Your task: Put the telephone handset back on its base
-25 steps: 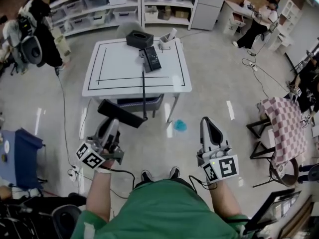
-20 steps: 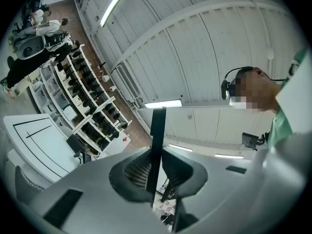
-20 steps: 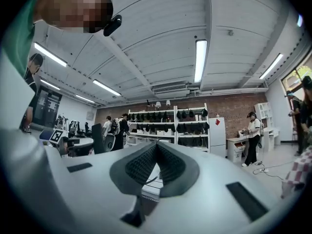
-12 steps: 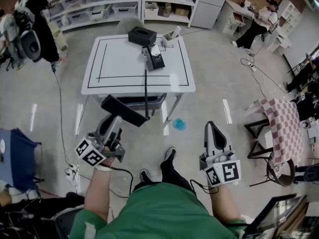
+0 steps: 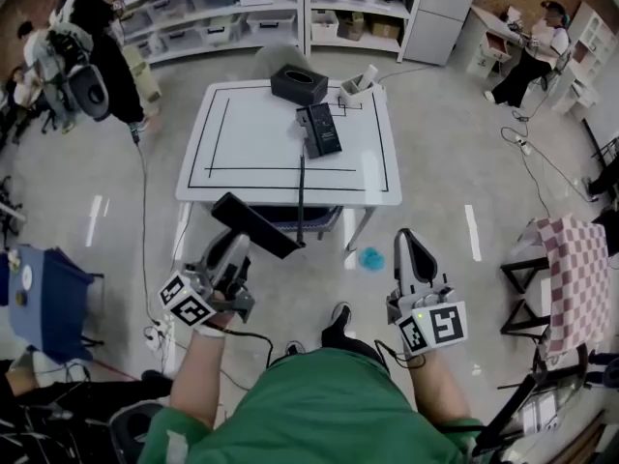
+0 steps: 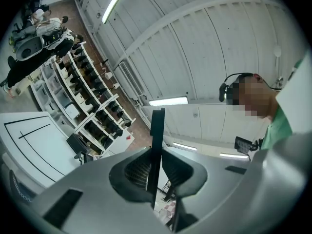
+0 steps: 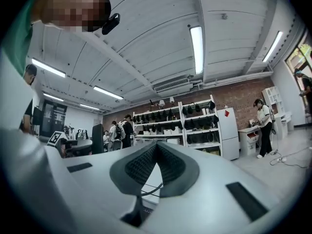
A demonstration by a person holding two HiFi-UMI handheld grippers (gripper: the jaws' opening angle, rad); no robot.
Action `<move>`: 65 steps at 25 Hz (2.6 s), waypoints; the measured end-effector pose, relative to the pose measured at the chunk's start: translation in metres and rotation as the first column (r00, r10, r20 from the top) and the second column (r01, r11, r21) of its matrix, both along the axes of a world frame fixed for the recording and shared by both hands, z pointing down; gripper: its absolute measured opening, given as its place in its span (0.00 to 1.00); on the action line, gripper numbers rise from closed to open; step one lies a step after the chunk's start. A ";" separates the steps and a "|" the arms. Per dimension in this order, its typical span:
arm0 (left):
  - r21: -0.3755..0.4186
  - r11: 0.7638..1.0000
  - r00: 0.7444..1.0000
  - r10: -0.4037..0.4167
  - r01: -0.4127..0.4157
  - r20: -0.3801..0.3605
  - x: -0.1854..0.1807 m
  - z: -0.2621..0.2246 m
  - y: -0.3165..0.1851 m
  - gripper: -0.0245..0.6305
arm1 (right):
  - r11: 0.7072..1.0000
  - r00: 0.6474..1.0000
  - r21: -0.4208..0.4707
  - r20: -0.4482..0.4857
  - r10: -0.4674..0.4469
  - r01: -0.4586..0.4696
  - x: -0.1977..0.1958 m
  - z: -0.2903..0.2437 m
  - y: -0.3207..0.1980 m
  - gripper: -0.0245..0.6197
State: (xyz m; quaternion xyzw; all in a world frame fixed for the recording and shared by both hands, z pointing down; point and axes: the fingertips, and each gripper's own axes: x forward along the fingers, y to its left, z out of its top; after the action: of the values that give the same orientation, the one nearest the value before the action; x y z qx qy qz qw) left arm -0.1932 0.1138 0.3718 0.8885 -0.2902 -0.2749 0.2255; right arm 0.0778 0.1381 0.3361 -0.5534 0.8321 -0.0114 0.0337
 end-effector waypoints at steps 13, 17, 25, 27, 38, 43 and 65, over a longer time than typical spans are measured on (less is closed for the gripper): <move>-0.061 0.995 0.997 -0.076 0.077 0.030 0.057 0.007 -0.082 0.16 | 0.991 0.988 -0.044 0.095 -0.120 0.125 0.056 0.022 -0.113 0.07; -0.064 0.994 0.995 -0.086 0.089 0.045 0.070 0.009 -0.103 0.16 | 0.990 0.986 -0.058 0.112 -0.125 0.132 0.072 0.026 -0.140 0.07; -0.079 0.993 0.994 -0.080 0.086 0.074 0.073 0.021 -0.151 0.16 | 0.987 0.985 -0.093 0.121 -0.122 0.134 0.079 0.040 -0.179 0.07; -0.093 0.993 0.995 -0.067 0.073 0.070 0.074 0.027 -0.167 0.16 | 0.988 0.988 -0.106 0.117 -0.103 0.116 0.082 0.043 -0.190 0.07; -0.172 0.981 0.995 0.091 -0.084 0.031 0.069 0.063 -0.275 0.16 | 0.986 0.996 -0.165 0.089 -0.006 0.020 0.059 0.053 -0.265 0.07; -0.206 0.965 0.985 0.170 -0.164 0.011 0.067 0.083 -0.324 0.16 | 0.983 0.997 -0.180 0.068 0.028 -0.016 0.036 0.055 -0.296 0.07; -0.433 0.854 0.940 0.338 -0.288 0.041 0.107 0.217 -0.439 0.16 | 0.939 0.998 -0.343 0.049 0.038 -0.019 0.041 0.113 -0.358 0.07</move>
State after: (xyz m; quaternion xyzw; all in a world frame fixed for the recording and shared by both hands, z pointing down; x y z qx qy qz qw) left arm -0.0866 -0.3248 0.5893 0.8686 -0.2064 -0.1136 0.4360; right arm 0.1190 -0.2200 0.4494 -0.5624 0.8081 -0.1707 -0.0403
